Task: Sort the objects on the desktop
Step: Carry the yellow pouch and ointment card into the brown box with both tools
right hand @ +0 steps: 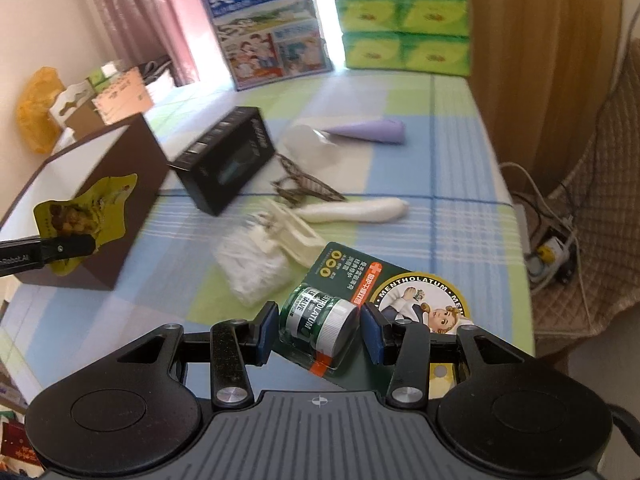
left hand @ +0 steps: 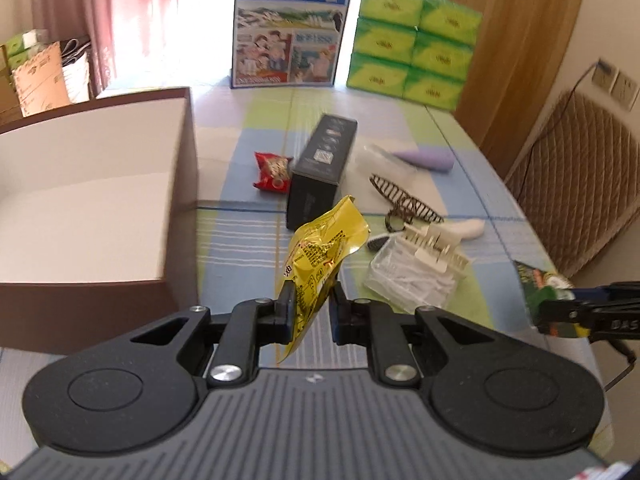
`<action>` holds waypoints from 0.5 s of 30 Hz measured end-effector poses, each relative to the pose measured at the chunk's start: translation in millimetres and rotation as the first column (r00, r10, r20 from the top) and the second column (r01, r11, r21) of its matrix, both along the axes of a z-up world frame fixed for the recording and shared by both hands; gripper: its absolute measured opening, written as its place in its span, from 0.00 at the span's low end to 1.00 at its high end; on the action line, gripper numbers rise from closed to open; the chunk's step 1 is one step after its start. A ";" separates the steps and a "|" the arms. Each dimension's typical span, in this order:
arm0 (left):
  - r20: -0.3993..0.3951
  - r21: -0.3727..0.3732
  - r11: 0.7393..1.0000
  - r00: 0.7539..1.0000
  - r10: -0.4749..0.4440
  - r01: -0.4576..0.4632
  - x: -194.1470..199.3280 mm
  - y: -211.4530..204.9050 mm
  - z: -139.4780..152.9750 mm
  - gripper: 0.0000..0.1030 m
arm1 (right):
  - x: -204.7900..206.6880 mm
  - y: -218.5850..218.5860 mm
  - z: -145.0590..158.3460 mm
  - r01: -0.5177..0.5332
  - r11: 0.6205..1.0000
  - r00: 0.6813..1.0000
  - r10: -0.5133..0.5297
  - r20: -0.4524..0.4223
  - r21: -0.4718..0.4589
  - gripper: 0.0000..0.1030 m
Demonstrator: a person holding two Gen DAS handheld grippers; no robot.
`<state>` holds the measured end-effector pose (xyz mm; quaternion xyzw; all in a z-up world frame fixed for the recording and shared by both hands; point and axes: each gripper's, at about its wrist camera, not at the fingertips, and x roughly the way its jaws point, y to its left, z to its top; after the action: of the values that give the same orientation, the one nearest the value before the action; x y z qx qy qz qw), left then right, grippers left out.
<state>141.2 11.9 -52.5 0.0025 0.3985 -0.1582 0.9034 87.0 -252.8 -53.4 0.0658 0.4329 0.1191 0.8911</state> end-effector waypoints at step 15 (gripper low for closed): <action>0.094 -0.081 0.991 0.989 0.116 -0.109 -13.8 89.2 64.6 0.12 | 24.5 116.9 40.8 -0.206 0.978 0.973 0.203 0.114 0.017 0.41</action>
<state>127.5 101.1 12.1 -0.0465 0.3468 -0.1217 0.9289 111.5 -135.9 -12.6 0.0268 0.3851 0.2199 0.8959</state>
